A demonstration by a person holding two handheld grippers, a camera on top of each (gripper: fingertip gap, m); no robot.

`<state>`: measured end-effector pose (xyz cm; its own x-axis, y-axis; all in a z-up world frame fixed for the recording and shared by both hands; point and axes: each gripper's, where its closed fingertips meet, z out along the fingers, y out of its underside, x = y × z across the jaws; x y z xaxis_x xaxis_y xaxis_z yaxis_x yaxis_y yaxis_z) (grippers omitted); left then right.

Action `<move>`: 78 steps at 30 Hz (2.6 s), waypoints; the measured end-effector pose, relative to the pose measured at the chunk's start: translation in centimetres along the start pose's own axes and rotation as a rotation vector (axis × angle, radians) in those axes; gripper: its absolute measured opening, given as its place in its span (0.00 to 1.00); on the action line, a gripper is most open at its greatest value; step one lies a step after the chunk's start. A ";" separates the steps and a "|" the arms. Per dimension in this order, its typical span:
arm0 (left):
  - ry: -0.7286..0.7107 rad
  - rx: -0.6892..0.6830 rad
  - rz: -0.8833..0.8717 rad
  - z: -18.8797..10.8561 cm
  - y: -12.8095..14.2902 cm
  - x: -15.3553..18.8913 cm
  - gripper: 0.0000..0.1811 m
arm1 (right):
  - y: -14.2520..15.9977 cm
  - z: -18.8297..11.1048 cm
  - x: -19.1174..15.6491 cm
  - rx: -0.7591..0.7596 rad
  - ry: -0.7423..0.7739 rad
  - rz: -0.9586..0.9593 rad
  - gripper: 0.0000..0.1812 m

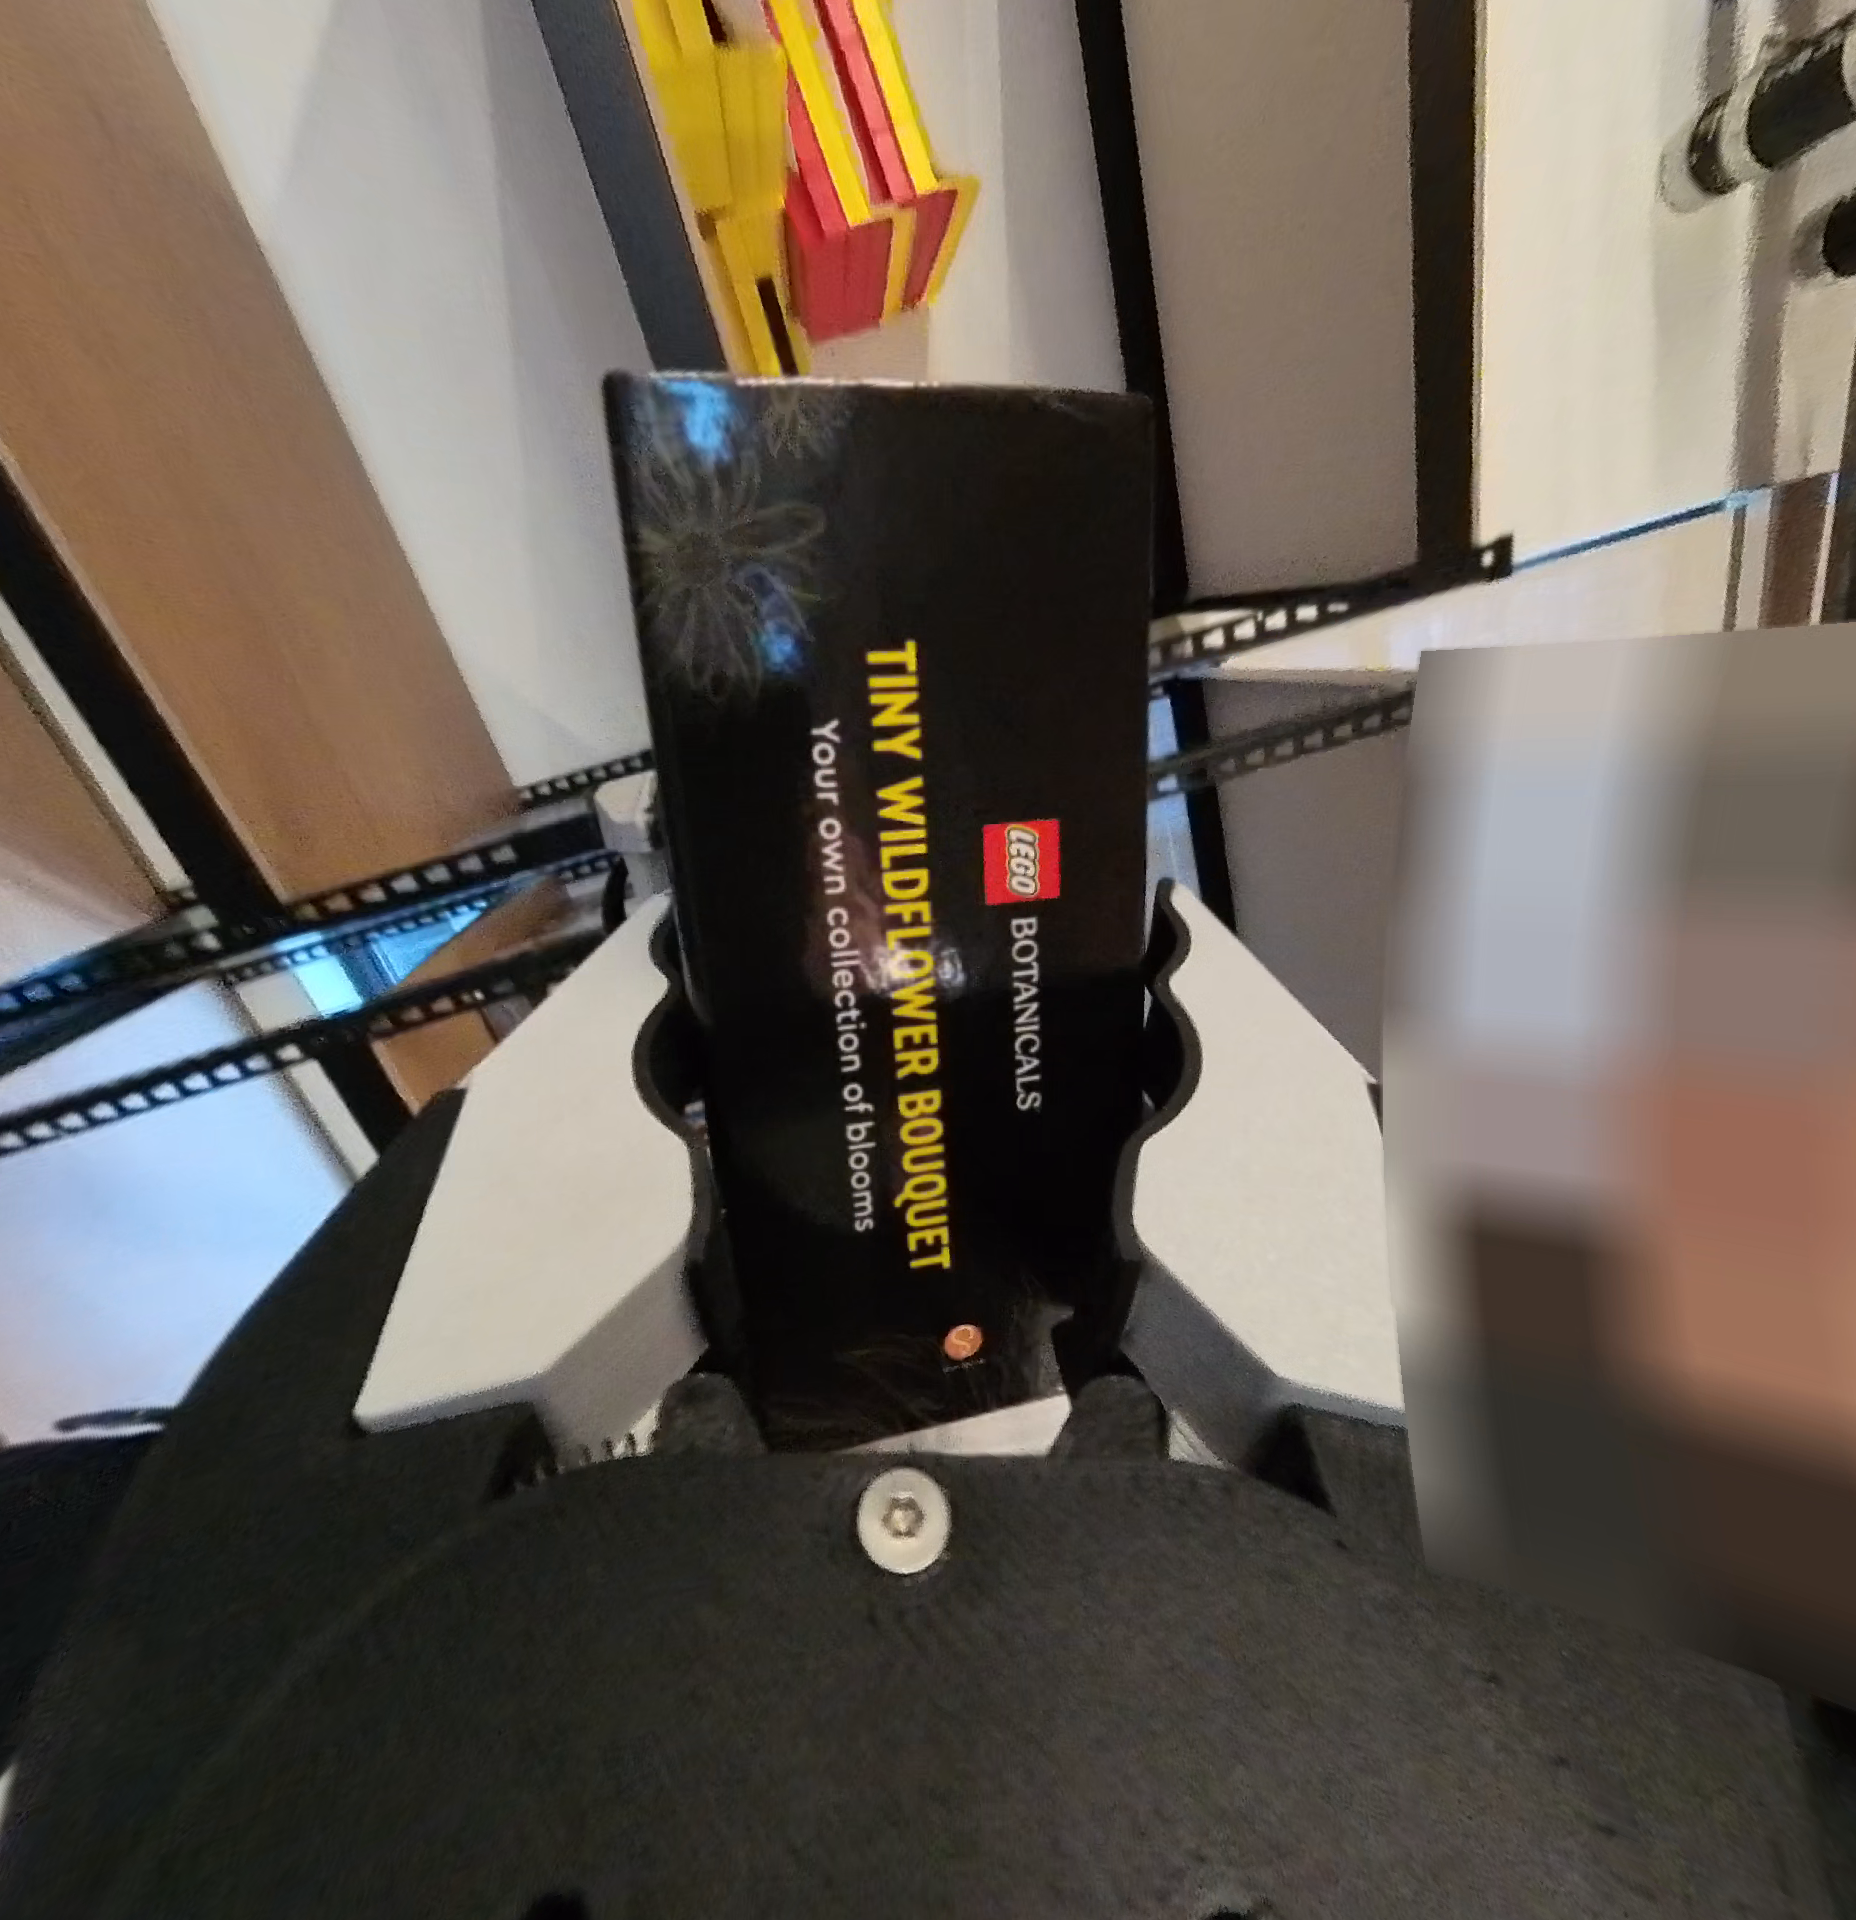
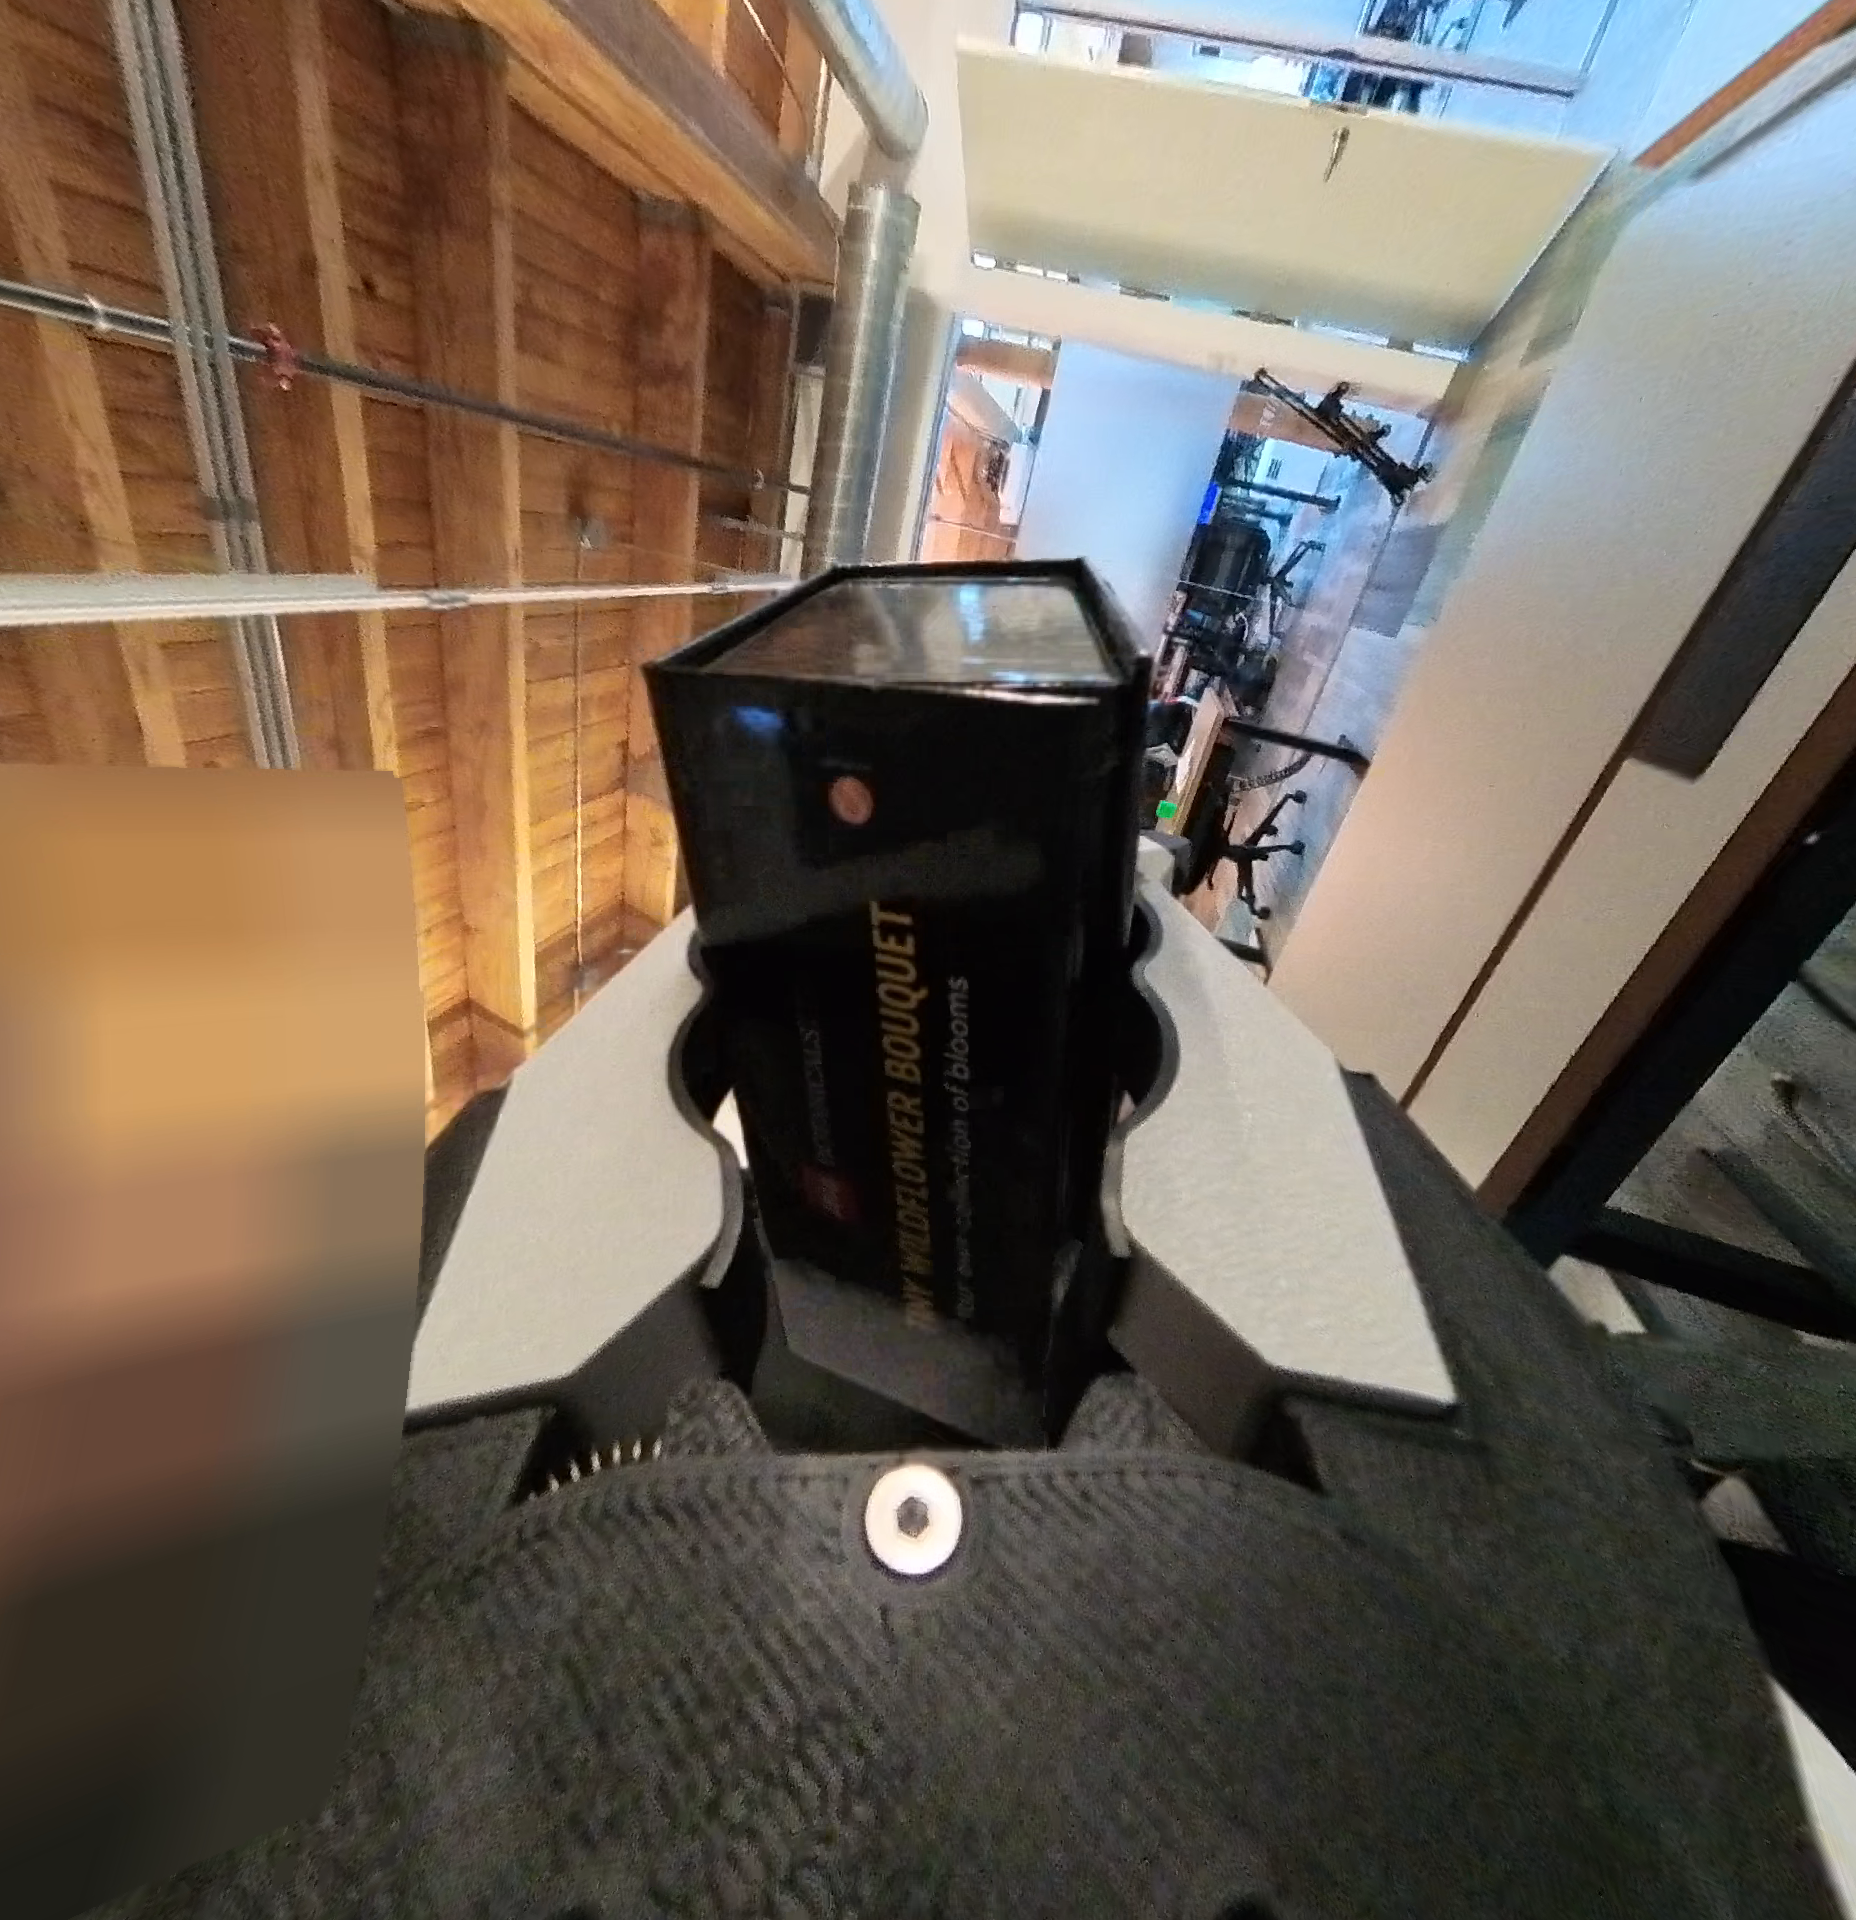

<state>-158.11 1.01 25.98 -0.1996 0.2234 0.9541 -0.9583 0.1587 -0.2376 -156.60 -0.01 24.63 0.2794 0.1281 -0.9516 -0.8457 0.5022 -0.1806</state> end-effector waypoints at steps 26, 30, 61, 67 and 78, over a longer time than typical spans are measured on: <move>-0.029 0.459 -0.064 1.9 -46.1 -19.6 0.41 | -46.5 3.4 16.3 -0.246 0.114 0.231 0.40; -0.122 0.634 -0.001 -7.0 -51.5 -21.5 0.36 | -51.7 8.4 20.8 -0.315 0.137 0.218 0.37; -1.050 1.252 0.008 -39.4 -67.3 -32.1 0.00 | -63.9 49.8 62.8 -1.337 0.350 0.236 0.37; -1.172 1.196 0.010 -41.7 -69.7 -36.5 0.09 | -62.4 53.6 64.6 -1.416 0.291 0.190 0.38; -1.862 0.243 0.317 -47.3 -75.2 -49.3 0.52 | -61.3 56.9 66.5 -1.346 0.336 0.047 0.42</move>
<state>-66.54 23.52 -11.80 -0.1260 -0.9852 -0.1159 -0.8185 0.1693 -0.5490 -60.25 26.41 -13.43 0.2791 -0.1844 -0.9424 -0.6878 -0.7232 -0.0621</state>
